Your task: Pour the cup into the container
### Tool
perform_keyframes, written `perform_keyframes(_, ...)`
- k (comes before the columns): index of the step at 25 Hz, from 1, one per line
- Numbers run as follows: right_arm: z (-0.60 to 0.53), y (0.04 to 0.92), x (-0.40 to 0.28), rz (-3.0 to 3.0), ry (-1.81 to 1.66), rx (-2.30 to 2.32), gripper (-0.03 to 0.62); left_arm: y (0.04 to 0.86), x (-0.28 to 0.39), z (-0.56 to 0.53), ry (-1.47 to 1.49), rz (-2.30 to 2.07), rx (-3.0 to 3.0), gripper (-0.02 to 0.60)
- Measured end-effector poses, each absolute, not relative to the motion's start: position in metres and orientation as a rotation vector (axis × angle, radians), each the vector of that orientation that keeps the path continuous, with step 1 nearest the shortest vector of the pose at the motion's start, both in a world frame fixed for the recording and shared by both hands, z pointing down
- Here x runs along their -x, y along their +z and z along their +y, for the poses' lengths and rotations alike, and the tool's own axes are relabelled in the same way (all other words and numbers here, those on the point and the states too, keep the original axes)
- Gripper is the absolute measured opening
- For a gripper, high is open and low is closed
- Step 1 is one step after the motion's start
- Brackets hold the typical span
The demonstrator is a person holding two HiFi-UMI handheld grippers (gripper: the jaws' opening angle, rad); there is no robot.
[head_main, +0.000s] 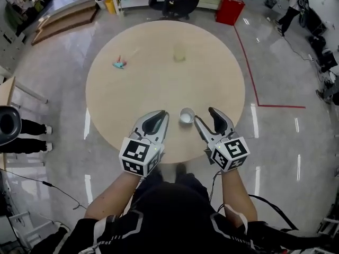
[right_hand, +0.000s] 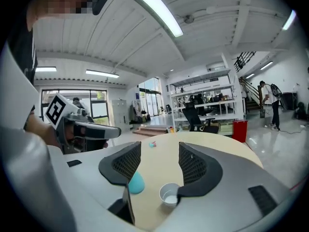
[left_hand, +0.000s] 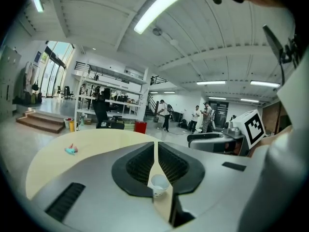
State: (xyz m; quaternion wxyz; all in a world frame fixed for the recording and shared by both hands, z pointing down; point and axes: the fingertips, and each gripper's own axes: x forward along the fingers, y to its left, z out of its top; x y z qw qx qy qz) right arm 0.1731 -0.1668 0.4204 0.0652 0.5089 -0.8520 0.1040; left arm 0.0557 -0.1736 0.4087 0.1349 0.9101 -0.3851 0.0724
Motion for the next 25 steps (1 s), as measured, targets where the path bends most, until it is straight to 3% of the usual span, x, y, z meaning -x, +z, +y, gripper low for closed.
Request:
perform_keyframes(9, -0.179, 0.521, -0.185, -2.413, 0.488, -1.47, 0.288, 0.477, -0.078, -0.187, 0.322, -1.096, -2.492, 0.003)
perform_keyframes(18, -0.175, 0.618, -0.183, -2.335, 0.585, -1.317, 0.29, 0.585, -0.085, -0.168, 0.567, -1.124, -2.298, 0.003)
perform_keyframes(25, -0.188, 0.65, -0.173, -2.313, 0.601, -1.304, 0.29, 0.628, -0.083, -0.166, 0.588, -1.122, -2.204, 0.002)
